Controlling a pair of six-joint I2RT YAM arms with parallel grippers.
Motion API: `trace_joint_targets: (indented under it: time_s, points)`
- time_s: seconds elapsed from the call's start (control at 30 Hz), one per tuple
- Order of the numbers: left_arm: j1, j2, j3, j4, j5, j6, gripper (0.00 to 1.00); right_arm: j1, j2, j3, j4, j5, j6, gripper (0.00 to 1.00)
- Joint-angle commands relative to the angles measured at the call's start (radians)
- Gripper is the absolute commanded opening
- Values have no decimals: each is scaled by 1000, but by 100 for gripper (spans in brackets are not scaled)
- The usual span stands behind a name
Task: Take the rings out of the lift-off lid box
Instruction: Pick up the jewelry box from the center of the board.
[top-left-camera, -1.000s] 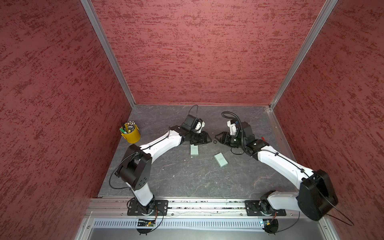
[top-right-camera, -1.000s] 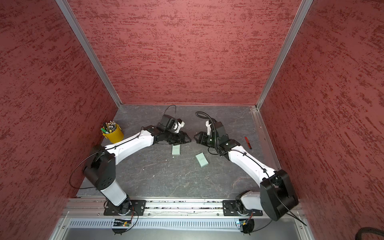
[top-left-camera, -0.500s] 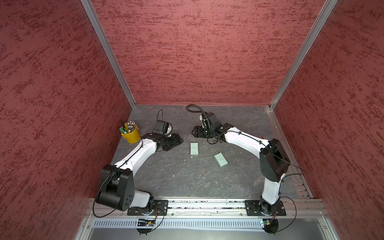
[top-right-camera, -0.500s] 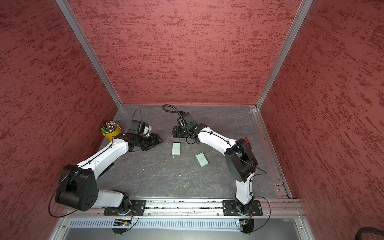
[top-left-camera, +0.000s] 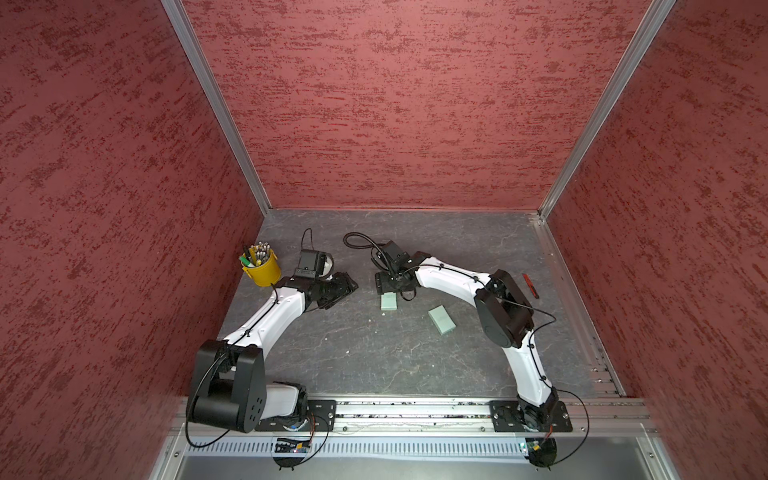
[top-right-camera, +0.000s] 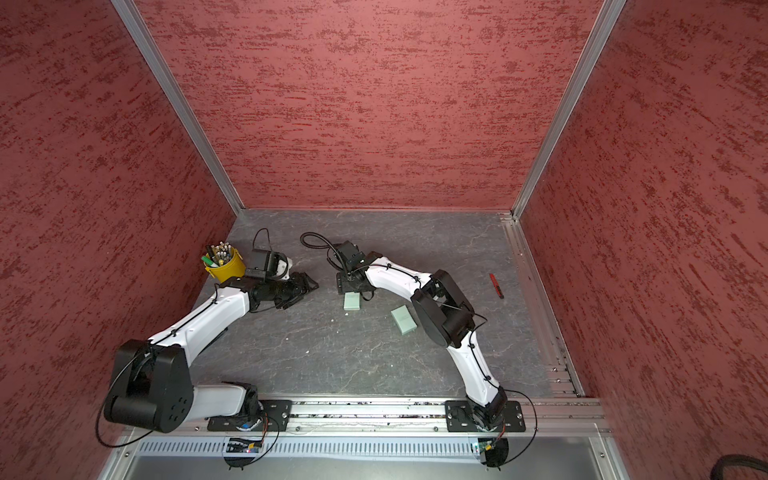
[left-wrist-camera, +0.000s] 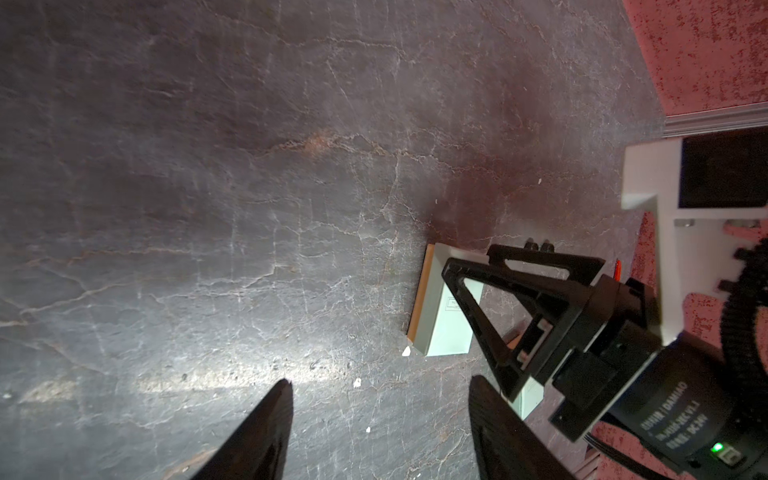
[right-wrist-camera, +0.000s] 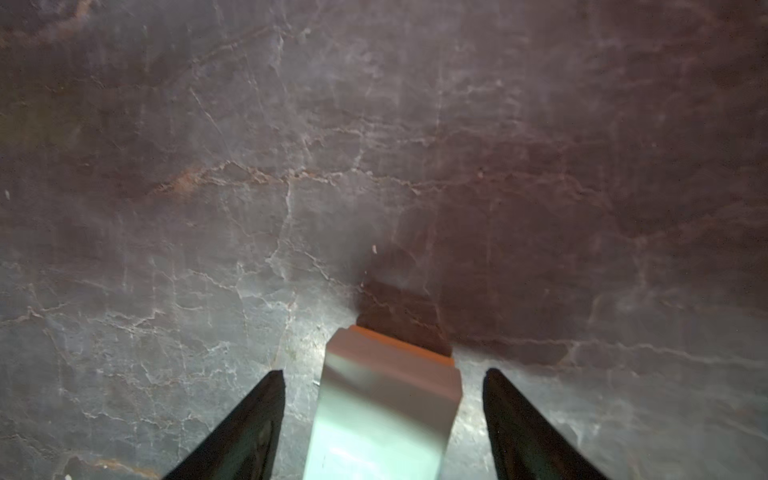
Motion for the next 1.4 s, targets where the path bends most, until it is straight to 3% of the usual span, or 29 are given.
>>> trace_joint_targets:
  time_s: [0.0,0.37,0.63,0.83,0.97,1.13,1.37]
  points:
    - [12,3,-15,38,25,3,68,14,27,45,-68,49,-13,76]
    - [29,-29,-57,46,32,-4,68,39,112,171,-185,96,-57,59]
    - [32,-39,-62,36,42,-5,68,39,67,178,-195,114,-71,55]
    - [37,-44,-72,88,193,-5,68,33,-54,177,-180,57,-120,54]
    - [41,-48,-92,218,383,-52,67,-15,-182,142,-155,-77,-157,54]
    - [20,-60,-137,594,641,-232,68,-142,-365,50,-87,-362,-180,52]
    - [-121,-32,-123,934,673,-393,80,-310,-518,-117,93,-749,-115,51]
